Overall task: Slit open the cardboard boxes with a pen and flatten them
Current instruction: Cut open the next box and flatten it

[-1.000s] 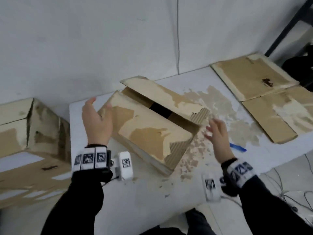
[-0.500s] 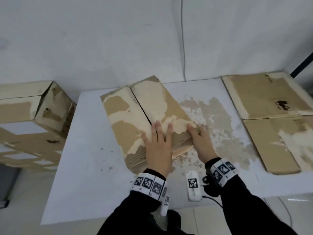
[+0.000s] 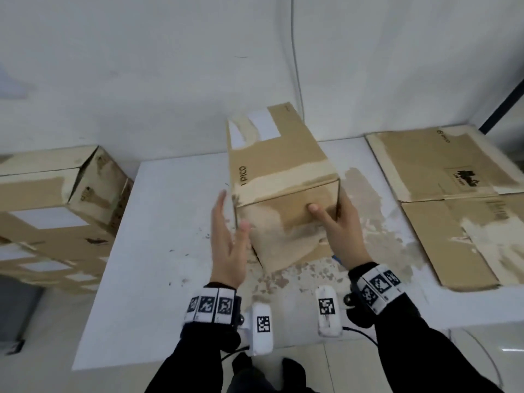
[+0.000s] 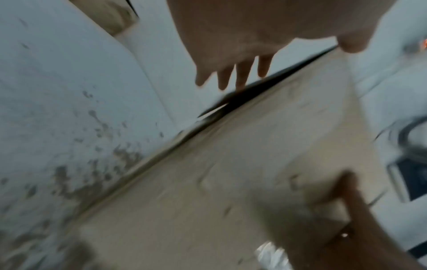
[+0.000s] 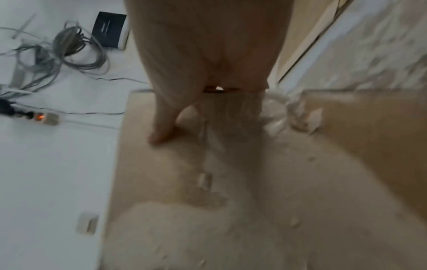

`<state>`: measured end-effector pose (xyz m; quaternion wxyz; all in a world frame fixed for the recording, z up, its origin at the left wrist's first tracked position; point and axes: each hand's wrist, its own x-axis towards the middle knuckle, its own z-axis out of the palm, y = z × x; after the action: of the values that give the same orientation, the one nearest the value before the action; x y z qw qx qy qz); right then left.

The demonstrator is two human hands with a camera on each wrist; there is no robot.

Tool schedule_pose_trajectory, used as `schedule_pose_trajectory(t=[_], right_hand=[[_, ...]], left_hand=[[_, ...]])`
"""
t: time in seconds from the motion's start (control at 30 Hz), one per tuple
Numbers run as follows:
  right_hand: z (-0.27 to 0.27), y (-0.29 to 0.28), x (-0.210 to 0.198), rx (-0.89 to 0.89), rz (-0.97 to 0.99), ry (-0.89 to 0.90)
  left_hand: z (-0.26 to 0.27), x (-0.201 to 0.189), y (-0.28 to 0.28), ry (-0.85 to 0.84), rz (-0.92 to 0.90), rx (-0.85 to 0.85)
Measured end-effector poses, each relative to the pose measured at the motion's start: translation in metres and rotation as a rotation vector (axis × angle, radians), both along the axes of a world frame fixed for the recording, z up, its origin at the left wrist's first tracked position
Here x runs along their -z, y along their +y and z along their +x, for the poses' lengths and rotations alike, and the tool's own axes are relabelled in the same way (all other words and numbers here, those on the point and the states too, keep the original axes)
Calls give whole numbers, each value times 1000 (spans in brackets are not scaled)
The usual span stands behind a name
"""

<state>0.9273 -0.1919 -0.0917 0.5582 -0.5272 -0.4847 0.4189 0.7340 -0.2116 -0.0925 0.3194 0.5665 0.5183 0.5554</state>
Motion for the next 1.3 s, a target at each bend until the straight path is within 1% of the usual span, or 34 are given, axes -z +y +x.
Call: schedule_pose_trajectory(t=[0.07, 0.1, 0.13, 0.2, 0.23, 0.27, 0.3, 0.37, 0.4, 0.43, 0.5, 0.53, 0.6, 0.67, 0.7, 0.77, 0.83, 0.87, 0.97, 1.03, 1.07, 1.13, 1.2, 1.3], right_hand=[[-18, -3, -2, -66, 43, -111], [-30, -6, -2, -107, 65, -184], [-42, -9, -2, -164, 101, -276], [-63, -15, 0, -324, 170, -468], [-70, -20, 0, -400, 169, -515], [-71, -23, 4, -420, 141, -512], [-65, -25, 9, -368, 106, -476], [-32, -23, 35, -99, 17, -422], [-8, -21, 53, 40, -71, -482], [16, -20, 73, 124, -207, -612], [52, -27, 109, 161, -514, -878], [61, -33, 124, 147, -608, -959], [65, -43, 143, 118, -658, -1016], [63, -44, 147, 72, -632, -1005], [58, -41, 142, 65, -615, -938], [42, -33, 122, 81, -567, -711], [17, -25, 91, 72, -501, -492], [3, -20, 73, 54, -437, -457], [-41, -2, 21, -52, -246, -476], [-71, 11, -5, -178, -219, -463], [-86, 17, -15, -249, -229, -468], [-117, 34, -31, -370, -263, -500], [-147, 57, -41, -436, -274, -580], [-187, 95, -47, -425, -259, -771]], left_hand=[[-17, -22, -9, 72, 155, -113], [-22, -36, -12, 129, 196, -121], [-24, -45, -11, 187, 164, -123], [-26, -54, -5, 276, -59, -123], [-30, -52, -3, 318, -164, -126], [-36, -49, -2, 325, -224, -140], [-44, -44, -2, 285, -254, -161], [-59, -38, -5, 174, -294, -190], [-66, -36, -7, 155, -304, -187], [-72, -33, -7, 146, -310, -181], [-81, -30, -7, 132, -318, -162], [-86, -29, -6, 132, -326, -151], [-98, -26, -4, 122, -333, -141], [-113, -21, -5, 82, -338, -127], [-121, -18, -7, 52, -346, -124], [-132, -7, -13, -21, -366, -138], [-136, 9, -20, -44, -391, -150], [-135, 18, -24, -32, -410, -158], [-129, 39, -33, 29, -464, -183], [-132, 40, -34, 70, -455, -171], [-137, 38, -31, 128, -430, -159], [-152, 30, -17, 297, -382, -137], [-167, 18, 7, 459, -310, -75], [-182, 4, 49, 731, -168, 78]])
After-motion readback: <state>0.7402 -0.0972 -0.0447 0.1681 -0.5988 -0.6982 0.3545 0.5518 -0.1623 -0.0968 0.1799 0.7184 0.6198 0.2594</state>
